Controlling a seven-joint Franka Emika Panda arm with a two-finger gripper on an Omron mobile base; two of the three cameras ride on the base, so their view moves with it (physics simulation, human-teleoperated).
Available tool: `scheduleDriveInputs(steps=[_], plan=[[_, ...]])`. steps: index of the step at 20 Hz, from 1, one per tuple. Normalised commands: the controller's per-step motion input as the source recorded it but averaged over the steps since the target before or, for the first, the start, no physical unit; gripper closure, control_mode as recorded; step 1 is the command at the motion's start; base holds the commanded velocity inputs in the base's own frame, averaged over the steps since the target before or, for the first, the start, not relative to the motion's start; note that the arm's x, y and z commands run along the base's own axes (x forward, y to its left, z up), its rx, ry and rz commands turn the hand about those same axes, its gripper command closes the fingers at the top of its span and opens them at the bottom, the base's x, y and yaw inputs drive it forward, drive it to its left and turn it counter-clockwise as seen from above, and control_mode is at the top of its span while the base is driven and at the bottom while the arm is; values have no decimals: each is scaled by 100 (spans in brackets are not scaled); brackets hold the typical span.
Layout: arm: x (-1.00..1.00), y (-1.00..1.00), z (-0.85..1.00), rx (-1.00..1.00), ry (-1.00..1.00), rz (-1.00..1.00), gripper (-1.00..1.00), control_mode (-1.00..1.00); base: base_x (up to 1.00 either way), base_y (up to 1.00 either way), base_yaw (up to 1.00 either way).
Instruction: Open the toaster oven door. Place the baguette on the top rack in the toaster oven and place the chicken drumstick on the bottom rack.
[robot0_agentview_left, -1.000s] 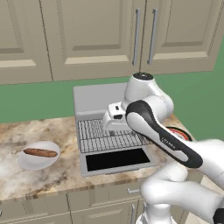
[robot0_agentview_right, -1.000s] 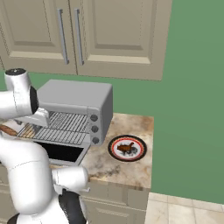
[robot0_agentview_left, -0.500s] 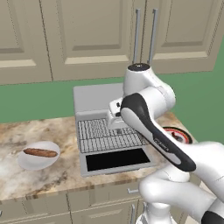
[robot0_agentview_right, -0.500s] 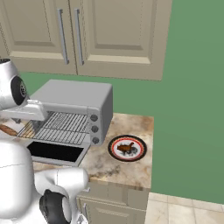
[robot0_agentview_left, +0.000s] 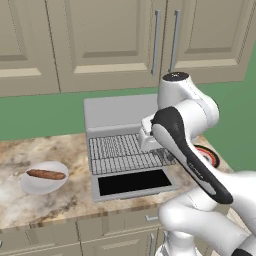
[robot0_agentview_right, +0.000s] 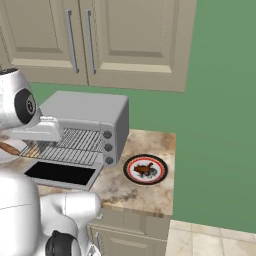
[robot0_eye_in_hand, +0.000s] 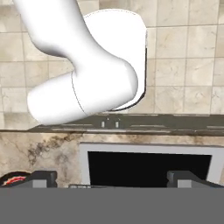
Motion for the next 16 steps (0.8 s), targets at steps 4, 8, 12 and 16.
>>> scheduleDriveInputs(steps=[4,8,12,16], plan=[[-18,-37,0,0,0,0,-100,-100,0,0,0],[-14,-24,0,0,0,0,-100,-100,0,0,0],[-8,-10,0,0,1,0,-100,-100,0,0,0],[0,0,0,0,3,0,-100,-100,0,0,0]])
